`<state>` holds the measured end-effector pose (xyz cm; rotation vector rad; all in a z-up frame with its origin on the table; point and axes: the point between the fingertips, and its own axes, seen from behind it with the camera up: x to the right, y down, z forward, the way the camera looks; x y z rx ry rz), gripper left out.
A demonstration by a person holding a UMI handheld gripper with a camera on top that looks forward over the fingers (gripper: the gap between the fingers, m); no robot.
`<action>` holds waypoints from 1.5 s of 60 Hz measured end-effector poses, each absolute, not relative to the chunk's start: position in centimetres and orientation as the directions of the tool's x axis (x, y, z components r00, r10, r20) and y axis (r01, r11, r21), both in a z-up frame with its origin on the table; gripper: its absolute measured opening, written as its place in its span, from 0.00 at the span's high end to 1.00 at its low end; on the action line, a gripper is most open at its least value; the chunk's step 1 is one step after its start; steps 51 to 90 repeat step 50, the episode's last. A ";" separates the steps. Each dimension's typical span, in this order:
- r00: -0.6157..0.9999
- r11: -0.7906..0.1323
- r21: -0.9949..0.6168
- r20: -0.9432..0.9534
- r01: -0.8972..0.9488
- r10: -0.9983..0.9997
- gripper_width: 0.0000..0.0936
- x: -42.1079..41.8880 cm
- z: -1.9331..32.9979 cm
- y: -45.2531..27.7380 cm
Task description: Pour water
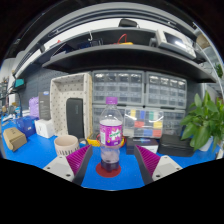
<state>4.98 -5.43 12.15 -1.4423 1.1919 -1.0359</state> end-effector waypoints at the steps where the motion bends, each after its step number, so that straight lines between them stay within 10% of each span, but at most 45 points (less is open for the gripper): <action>1: 0.150 -0.061 -0.984 0.035 -0.167 -0.988 0.08 4.5 12.2 -5.5; 90: -0.005 0.016 -0.984 -0.016 -0.175 -1.000 0.09 -5.4 16.5 -10.9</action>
